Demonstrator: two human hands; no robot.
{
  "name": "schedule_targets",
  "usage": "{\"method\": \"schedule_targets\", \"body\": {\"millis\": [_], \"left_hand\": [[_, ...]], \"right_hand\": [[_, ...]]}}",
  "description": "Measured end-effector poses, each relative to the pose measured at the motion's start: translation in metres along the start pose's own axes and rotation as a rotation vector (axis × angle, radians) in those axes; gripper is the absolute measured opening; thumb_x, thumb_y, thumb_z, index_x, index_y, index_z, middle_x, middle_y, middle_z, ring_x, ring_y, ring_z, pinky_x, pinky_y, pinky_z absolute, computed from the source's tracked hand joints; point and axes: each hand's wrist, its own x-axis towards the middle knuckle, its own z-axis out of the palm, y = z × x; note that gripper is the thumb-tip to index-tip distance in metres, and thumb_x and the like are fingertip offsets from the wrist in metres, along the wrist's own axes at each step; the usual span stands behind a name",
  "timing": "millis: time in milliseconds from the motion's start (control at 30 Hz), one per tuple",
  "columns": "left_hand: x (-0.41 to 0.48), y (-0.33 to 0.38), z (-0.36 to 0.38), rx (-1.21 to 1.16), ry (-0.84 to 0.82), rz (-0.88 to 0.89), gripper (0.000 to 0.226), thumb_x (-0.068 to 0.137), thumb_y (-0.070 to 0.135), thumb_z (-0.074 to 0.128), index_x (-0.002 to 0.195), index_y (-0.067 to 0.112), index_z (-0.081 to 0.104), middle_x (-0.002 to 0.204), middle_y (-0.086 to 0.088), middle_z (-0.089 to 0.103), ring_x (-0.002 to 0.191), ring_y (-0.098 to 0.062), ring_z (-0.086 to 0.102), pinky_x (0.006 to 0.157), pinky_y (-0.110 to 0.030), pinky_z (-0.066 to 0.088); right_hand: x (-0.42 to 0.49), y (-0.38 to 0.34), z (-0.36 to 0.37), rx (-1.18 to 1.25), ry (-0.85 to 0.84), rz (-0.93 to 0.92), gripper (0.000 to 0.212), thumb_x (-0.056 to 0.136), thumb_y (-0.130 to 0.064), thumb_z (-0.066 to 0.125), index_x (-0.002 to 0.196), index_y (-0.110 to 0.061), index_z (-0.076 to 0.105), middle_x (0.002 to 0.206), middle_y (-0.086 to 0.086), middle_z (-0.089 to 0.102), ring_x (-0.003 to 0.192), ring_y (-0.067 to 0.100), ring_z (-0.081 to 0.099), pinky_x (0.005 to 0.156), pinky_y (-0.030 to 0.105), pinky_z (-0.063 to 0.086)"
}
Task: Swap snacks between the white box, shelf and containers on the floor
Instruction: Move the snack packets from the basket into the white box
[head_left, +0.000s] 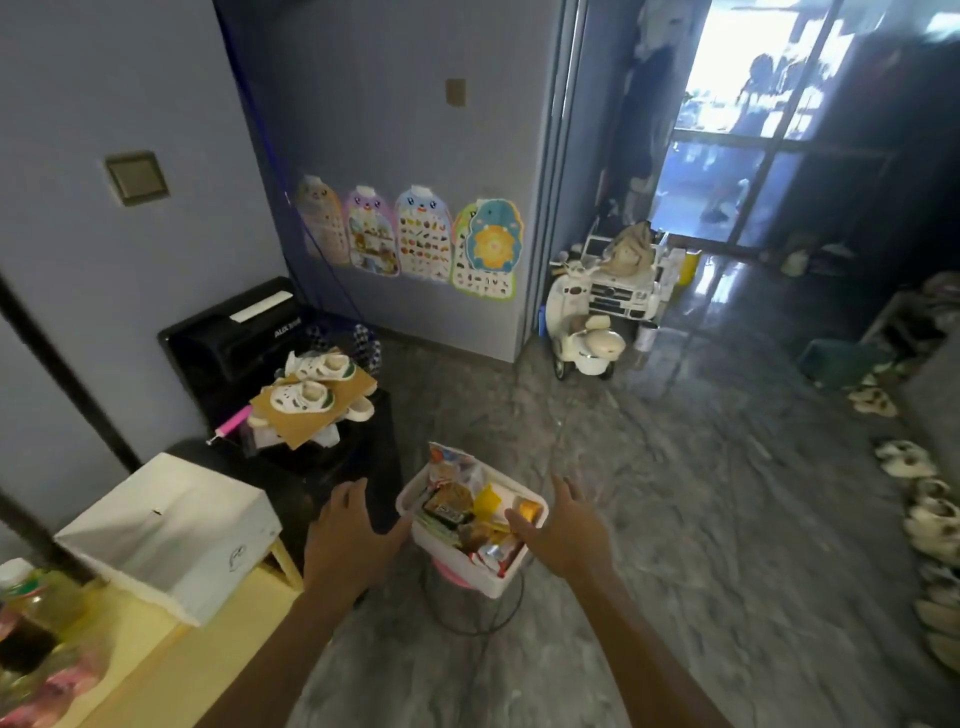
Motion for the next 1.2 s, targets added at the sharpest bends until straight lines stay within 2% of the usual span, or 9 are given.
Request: {"method": "schedule_targets", "body": {"millis": [300, 467, 667, 767, 867, 933, 1033, 1167, 1200], "left_hand": [[0.136, 0.02, 0.085, 0.046, -0.133, 0.118, 0.105, 0.085, 0.087, 0.056, 0.159, 0.015, 0.042, 0.162, -0.008, 0.042, 0.144, -0.03, 0.049, 0.109, -0.048, 0.049], [0.237, 0.013, 0.146, 0.026, -0.231, 0.077, 0.097, 0.086, 0.085, 0.057, 0.152, 0.014, 0.049, 0.152, -0.009, 0.05, 0.128, -0.032, 0.061, 0.096, -0.046, 0.055], [0.339, 0.0, 0.234, 0.072, -0.368, 0.062, 0.118, 0.073, 0.095, 0.037, 0.161, 0.015, 0.038, 0.157, -0.008, 0.042, 0.134, -0.031, 0.056, 0.1, -0.049, 0.054], [0.38, -0.007, 0.286, 0.08, -0.421, 0.05, 0.124, 0.068, 0.095, 0.037, 0.164, 0.016, 0.03, 0.159, -0.007, 0.035, 0.135, -0.032, 0.054, 0.1, -0.047, 0.053], [0.416, -0.014, 0.341, 0.062, -0.437, 0.067, 0.126, 0.062, 0.093, 0.044, 0.167, 0.027, 0.017, 0.165, -0.006, 0.023, 0.139, -0.034, 0.05, 0.099, -0.05, 0.053], [0.433, -0.017, 0.371, 0.028, -0.455, 0.094, 0.129, 0.06, 0.094, 0.05, 0.167, 0.037, 0.008, 0.171, -0.005, 0.011, 0.143, -0.034, 0.046, 0.099, -0.052, 0.054], [0.449, -0.021, 0.414, -0.035, -0.482, 0.079, 0.115, 0.072, 0.086, 0.068, 0.164, 0.046, 0.011, 0.173, -0.003, 0.006, 0.141, -0.034, 0.05, 0.098, -0.049, 0.056], [0.46, -0.028, 0.448, -0.074, -0.44, 0.097, 0.078, 0.084, 0.059, 0.074, 0.149, 0.051, 0.031, 0.163, 0.001, 0.016, 0.109, -0.036, 0.068, 0.083, -0.051, 0.061], [0.461, -0.03, 0.45, -0.099, -0.432, 0.09, 0.07, 0.084, 0.054, 0.073, 0.144, 0.051, 0.037, 0.158, 0.003, 0.021, 0.103, -0.035, 0.07, 0.081, -0.051, 0.062]], "right_hand": [[0.117, 0.005, 0.052, -0.032, -0.096, 0.101, 0.099, 0.085, -0.077, 0.065, 0.16, -0.018, 0.038, 0.159, 0.006, 0.049, 0.141, 0.028, 0.051, 0.106, 0.04, 0.048], [0.207, 0.002, 0.104, 0.004, -0.221, 0.161, 0.097, 0.08, -0.074, 0.071, 0.157, -0.024, 0.041, 0.153, 0.002, 0.053, 0.133, 0.025, 0.057, 0.099, 0.041, 0.054], [0.31, 0.025, 0.2, -0.098, -0.386, 0.169, 0.114, 0.073, -0.082, 0.062, 0.166, -0.028, 0.022, 0.17, 0.002, 0.034, 0.149, 0.028, 0.042, 0.116, 0.057, 0.041], [0.35, 0.038, 0.255, -0.122, -0.462, 0.138, 0.119, 0.076, -0.08, 0.069, 0.168, -0.028, 0.014, 0.174, 0.001, 0.023, 0.154, 0.029, 0.035, 0.119, 0.056, 0.039], [0.387, 0.051, 0.321, -0.114, -0.495, 0.074, 0.124, 0.078, -0.076, 0.073, 0.169, -0.025, 0.006, 0.177, 0.004, 0.012, 0.152, 0.031, 0.036, 0.114, 0.053, 0.044], [0.406, 0.063, 0.373, -0.048, -0.494, 0.058, 0.127, 0.076, -0.07, 0.08, 0.168, -0.032, 0.001, 0.177, 0.002, 0.002, 0.151, 0.032, 0.036, 0.106, 0.052, 0.052], [0.42, 0.077, 0.436, 0.044, -0.42, 0.059, 0.132, 0.072, -0.061, 0.088, 0.164, -0.047, -0.005, 0.176, -0.003, -0.008, 0.155, 0.037, 0.028, 0.1, 0.059, 0.056], [0.422, 0.077, 0.472, 0.193, -0.315, 0.101, 0.093, 0.095, -0.042, 0.07, 0.157, -0.066, 0.006, 0.176, 0.003, -0.002, 0.158, 0.036, 0.026, 0.103, 0.053, 0.057], [0.422, 0.076, 0.476, 0.183, -0.281, 0.099, 0.09, 0.098, -0.033, 0.069, 0.16, -0.061, 0.01, 0.176, 0.004, -0.005, 0.159, 0.036, 0.024, 0.103, 0.05, 0.057]]}}
